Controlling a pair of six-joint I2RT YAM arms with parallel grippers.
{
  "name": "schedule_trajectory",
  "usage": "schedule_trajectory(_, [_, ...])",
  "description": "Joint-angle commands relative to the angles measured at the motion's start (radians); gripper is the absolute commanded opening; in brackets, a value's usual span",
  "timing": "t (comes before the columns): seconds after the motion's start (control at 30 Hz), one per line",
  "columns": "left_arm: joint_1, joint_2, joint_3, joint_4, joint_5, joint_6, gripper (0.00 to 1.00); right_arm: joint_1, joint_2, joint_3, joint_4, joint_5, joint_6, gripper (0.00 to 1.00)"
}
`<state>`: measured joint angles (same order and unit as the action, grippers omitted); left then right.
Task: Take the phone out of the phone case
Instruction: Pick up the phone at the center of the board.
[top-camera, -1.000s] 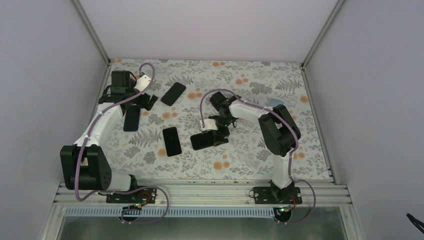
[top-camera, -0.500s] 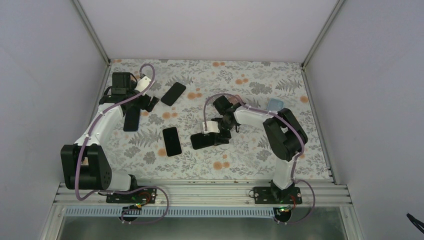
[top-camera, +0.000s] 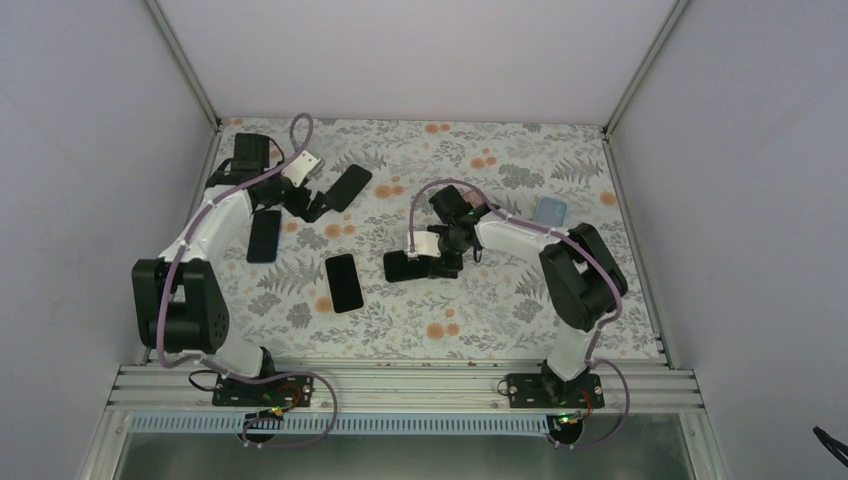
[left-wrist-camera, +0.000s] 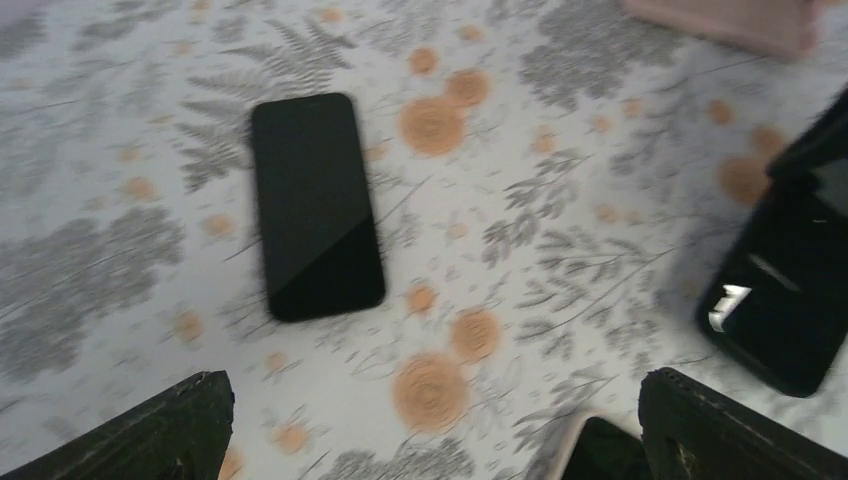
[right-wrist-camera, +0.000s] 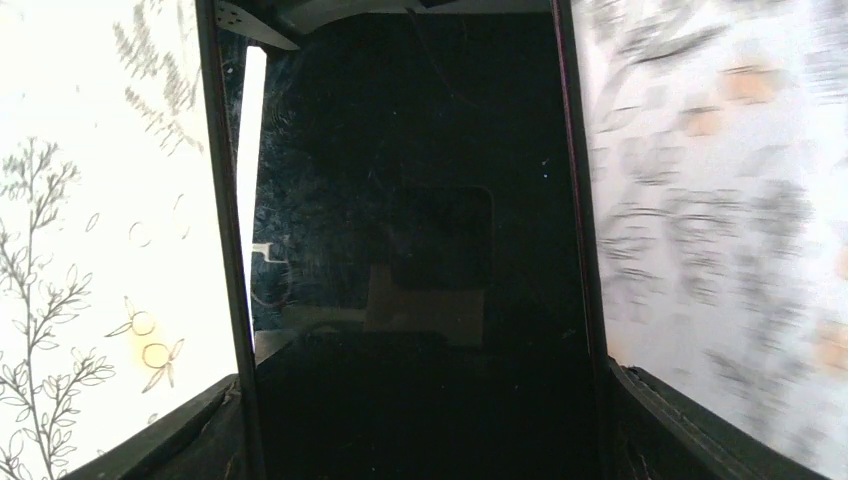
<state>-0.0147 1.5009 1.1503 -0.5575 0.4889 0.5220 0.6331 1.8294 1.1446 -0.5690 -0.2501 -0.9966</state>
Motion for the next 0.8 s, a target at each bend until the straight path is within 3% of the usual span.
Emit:
schedule_trajectory(0.0, [-0.019, 0.126, 0.153, -0.230, 0.270, 0.026, 1.00, -0.004, -0.140, 0.038, 0.134, 0.047, 0.114, 0.58])
schedule_trajectory(0.13, [-0.037, 0.309, 0.350, -0.497, 0.480, 0.115, 1.00, 0.001, -0.160, 0.065, 0.217, 0.120, 0.183, 0.52])
schedule_trajectory(0.4, [-0.130, 0.479, 0.590, -0.693, 0.565, 0.158, 1.00, 0.007, -0.159, 0.139, 0.299, 0.216, 0.240, 0.50])
schedule_trajectory(0.77, [-0.209, 0.570, 0.662, -0.623, 0.546, 0.057, 0.99, 0.033, -0.144, 0.209, 0.286, 0.208, 0.245, 0.51])
